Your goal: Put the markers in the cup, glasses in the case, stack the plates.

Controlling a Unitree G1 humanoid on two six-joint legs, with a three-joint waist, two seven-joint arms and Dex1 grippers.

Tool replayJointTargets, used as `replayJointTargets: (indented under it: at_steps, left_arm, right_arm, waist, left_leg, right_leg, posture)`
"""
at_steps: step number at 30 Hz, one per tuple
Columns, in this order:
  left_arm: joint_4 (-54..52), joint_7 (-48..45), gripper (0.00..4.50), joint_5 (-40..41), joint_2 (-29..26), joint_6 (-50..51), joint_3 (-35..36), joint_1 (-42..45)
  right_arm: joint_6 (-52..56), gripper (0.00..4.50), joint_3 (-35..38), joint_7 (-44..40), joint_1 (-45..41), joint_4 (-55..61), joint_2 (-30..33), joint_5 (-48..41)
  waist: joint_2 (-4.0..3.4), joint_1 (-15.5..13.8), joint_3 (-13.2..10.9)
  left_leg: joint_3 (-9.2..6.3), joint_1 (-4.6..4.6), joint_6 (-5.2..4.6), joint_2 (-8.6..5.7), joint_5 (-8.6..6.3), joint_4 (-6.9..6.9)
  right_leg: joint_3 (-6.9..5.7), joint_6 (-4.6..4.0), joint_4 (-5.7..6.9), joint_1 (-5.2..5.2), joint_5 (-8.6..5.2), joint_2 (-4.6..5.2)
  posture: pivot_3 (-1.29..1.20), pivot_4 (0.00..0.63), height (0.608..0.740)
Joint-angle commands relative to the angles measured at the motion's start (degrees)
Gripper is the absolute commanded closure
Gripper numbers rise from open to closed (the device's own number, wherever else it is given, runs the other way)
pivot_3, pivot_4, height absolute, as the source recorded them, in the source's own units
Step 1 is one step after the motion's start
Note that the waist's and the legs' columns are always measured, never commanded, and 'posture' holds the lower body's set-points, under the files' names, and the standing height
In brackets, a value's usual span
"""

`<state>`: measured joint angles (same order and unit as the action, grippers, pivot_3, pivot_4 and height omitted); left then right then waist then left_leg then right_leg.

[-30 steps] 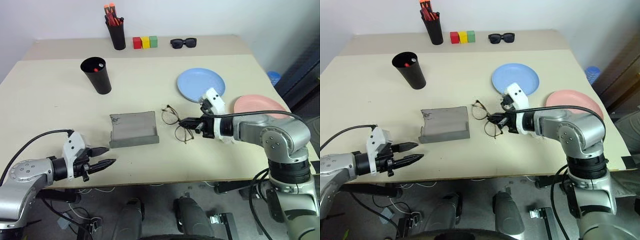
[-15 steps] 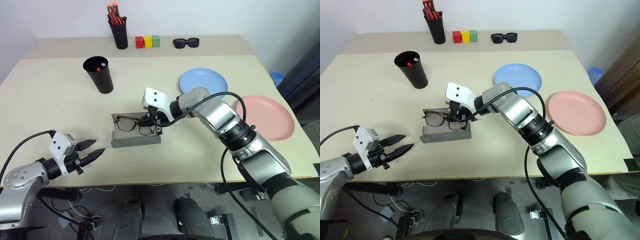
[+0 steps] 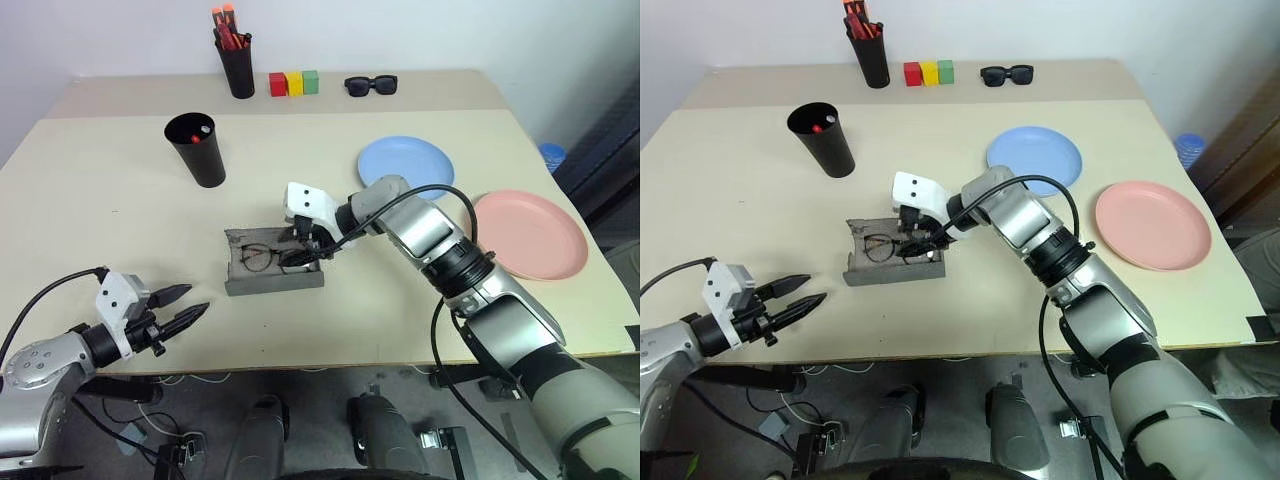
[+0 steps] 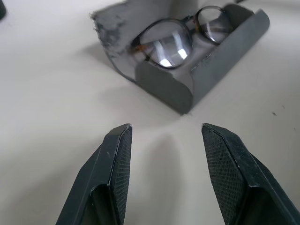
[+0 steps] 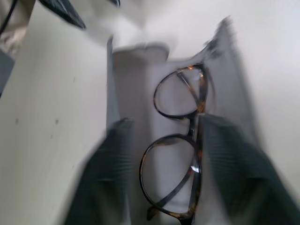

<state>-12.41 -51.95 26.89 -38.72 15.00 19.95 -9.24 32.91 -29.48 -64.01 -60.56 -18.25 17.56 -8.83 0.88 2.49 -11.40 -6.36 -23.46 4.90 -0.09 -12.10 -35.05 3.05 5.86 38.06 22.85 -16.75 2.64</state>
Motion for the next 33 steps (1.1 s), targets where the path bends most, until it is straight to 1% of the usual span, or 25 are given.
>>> replayJointTargets:
  at_steps: [1, 2, 4, 5, 6, 8, 10, 11, 13, 15, 20, 23, 27, 33]
  left_arm:
    - [-0.11, 4.82, 2.11, 3.54, 0.74, 5.00, 1.71, 5.51]
    - [0.07, 5.94, 2.11, 4.17, 0.94, 6.74, 1.58, 6.91]
    - [0.92, 8.62, 2.64, 5.89, 1.78, 10.71, 0.67, 12.07]
    - [1.28, 10.24, 2.95, 5.39, 2.26, 12.10, -0.96, 15.69]
    - [1.86, 11.74, 3.42, 4.31, 2.64, 13.22, -2.66, 18.99]
    - [4.71, 15.46, 4.43, -0.59, 3.50, 14.04, -7.18, 26.08]
    - [8.85, 18.10, 4.47, -3.29, 4.98, 17.91, -11.80, 33.83]
    - [11.06, 19.07, 4.47, -4.47, 6.16, 19.10, -13.84, 37.68]
    - [15.10, 19.59, 4.47, -5.50, 8.23, 21.83, -16.70, 44.01]
    - [19.45, 18.94, 4.47, -6.25, 9.54, 24.85, -19.04, 49.05]
    - [28.23, 15.25, 4.47, -10.46, 10.24, 27.09, -25.83, 56.08]
    - [29.62, 9.61, 4.47, -10.51, 9.68, 28.38, -28.61, 57.57]
    - [23.67, 0.21, 4.47, -10.15, 5.20, 27.43, -31.99, 54.84]
    - [13.66, -6.42, 4.47, -10.05, -0.97, 24.99, -32.66, 47.76]
  right_arm:
    - [-0.09, 1.65, 5.43, 0.83, -0.97, 5.82, -0.19, -1.99]
    - [0.24, 1.65, 6.22, 0.99, -0.84, 6.66, -0.16, -2.29]
    - [0.96, 1.59, 8.17, 1.26, 0.46, 10.34, 0.69, -3.35]
    - [0.84, 1.59, 9.29, 1.57, 2.11, 13.44, 1.56, -3.83]
    - [0.67, 1.59, 10.16, 1.93, 3.77, 16.27, 2.42, -4.10]
    - [-0.61, 1.59, 11.25, 3.09, 7.78, 21.60, 4.66, -3.46]
    - [-2.04, 1.59, 12.86, 4.58, 12.49, 26.90, 6.83, -3.07]
    - [-4.52, 1.59, 14.36, 4.93, 15.63, 29.86, 7.69, -3.56]
    - [-8.55, 1.59, 16.70, 5.21, 21.63, 35.24, 10.24, -3.85]
    - [-8.51, 1.59, 19.20, 6.56, 27.02, 39.80, 12.81, -3.96]
    - [-5.35, 1.59, 25.39, 10.30, 38.25, 47.65, 17.46, -5.56]
    - [-3.30, 1.59, 28.32, 12.81, 42.38, 49.82, 18.50, -6.42]
    - [-2.40, 1.59, 30.34, 15.11, 43.64, 49.82, 18.85, -7.11]
    - [-1.84, 1.59, 32.20, 17.25, 41.78, 46.72, 18.87, -8.54]
  waist:
    - [0.00, 0.00, 0.00]
    - [0.01, -0.01, 0.00]
    - [0.01, 0.00, 0.01]
    - [0.04, -0.14, 0.02]
    - [0.07, -0.22, 0.04]
    - [0.08, -0.76, 0.05]
    - [0.10, -0.93, 0.05]
    - [0.12, -1.01, 0.05]
    - [0.13, -1.28, 0.05]
    - [0.13, -1.23, 0.04]
    - [0.13, 0.18, 0.04]
    - [0.12, 0.19, 0.04]
    - [0.12, 0.26, 0.03]
    - [0.12, 0.04, 0.03]
  left_leg:
    - [0.00, 0.00, 0.00, 0.00, 0.00, 0.00]
    - [-0.01, -0.01, 0.00, -0.01, 0.00, 0.00]
    - [-0.03, 0.00, 0.00, -0.01, 0.00, -0.01]
    - [-0.04, 0.00, 0.00, -0.02, 0.00, -0.01]
    - [-0.07, -0.01, 0.00, -0.02, 0.00, -0.02]
    - [-0.17, -0.01, 0.00, -0.07, 0.00, -0.04]
    - [-0.17, -0.01, 0.00, -0.11, 0.00, -0.07]
    - [-0.18, -0.01, 0.00, -0.14, 0.00, -0.08]
    - [-0.17, -0.03, 0.00, -0.15, 0.00, -0.09]
    - [-0.17, -0.06, 0.00, -0.14, 0.00, -0.08]
    - [-0.16, -0.04, 0.00, -0.13, 0.00, -0.06]
    - [-0.16, -0.02, 0.00, -0.12, 0.01, -0.06]
    - [-0.13, -0.03, 0.01, -0.12, 0.01, -0.06]
    - [-0.13, -0.02, 0.01, -0.11, 0.01, -0.05]
  right_leg:
    - [0.00, 0.00, 0.00, 0.00, 0.00, 0.00]
    - [-0.01, 0.01, 0.00, -0.01, 0.00, 0.00]
    - [-0.03, 0.02, 0.01, -0.03, 0.01, -0.01]
    - [-0.03, 0.03, 0.02, -0.03, 0.01, -0.01]
    - [-0.05, 0.03, 0.02, -0.05, 0.01, -0.01]
    - [-0.10, 0.05, 0.01, -0.12, 0.01, 0.00]
    - [-0.11, 0.07, 0.00, -0.14, 0.02, 0.01]
    - [-0.11, 0.10, -0.01, -0.17, 0.03, 0.03]
    - [-0.10, 0.11, -0.01, -0.16, 0.03, 0.02]
    - [-0.11, 0.15, -0.02, -0.13, 0.02, 0.02]
    - [-0.08, 0.15, 0.03, -0.11, 0.01, -0.01]
    - [-0.07, 0.14, 0.04, -0.12, 0.01, -0.03]
    - [-0.04, 0.13, 0.04, -0.11, 0.00, -0.02]
    - [-0.04, 0.12, 0.00, -0.15, -0.01, 0.00]
  posture:
    - [0.00, 0.150, 0.740]
    - [0.00, 0.150, 0.740]
    - [0.00, 0.150, 0.740]
    - [0.00, 0.150, 0.740]
    - [0.00, 0.150, 0.740]
    - [0.00, 0.150, 0.740]
    - [0.00, 0.150, 0.740]
    - [0.00, 0.150, 0.740]
    - [0.00, 0.150, 0.740]
    - [0.00, 0.150, 0.740]
    - [0.00, 0.150, 0.740]
    - [0.00, 0.150, 0.740]
    - [0.00, 0.150, 0.740]
    - [0.00, 0.150, 0.740]
